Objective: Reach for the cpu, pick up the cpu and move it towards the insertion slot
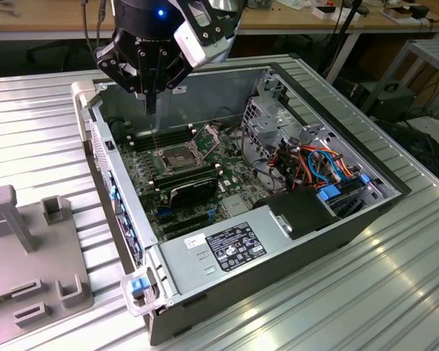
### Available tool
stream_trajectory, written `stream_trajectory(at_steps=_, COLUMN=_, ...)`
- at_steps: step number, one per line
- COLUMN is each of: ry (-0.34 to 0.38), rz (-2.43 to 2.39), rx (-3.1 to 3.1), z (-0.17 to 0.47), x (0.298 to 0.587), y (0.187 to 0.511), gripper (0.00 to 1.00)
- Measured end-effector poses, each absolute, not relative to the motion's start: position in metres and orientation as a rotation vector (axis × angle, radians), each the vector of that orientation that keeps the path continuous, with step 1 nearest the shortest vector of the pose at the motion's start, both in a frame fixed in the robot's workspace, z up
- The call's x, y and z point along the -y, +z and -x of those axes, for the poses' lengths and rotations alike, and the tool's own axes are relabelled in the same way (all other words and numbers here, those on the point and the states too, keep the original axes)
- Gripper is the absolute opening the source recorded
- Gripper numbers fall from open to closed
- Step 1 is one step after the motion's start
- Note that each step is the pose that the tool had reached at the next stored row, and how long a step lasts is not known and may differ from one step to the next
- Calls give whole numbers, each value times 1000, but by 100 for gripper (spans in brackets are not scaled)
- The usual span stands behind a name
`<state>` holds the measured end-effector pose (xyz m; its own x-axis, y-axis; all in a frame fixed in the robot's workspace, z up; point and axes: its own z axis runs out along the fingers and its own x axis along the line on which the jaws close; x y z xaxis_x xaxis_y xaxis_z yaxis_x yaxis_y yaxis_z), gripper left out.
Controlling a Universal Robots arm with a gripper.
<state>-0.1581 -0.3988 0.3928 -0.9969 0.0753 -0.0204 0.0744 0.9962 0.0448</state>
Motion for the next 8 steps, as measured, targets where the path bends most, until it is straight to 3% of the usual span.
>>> stream_trajectory(at_steps=8, ry=69, rz=-117, rx=-3117, z=164, x=399, y=393, gripper=11)
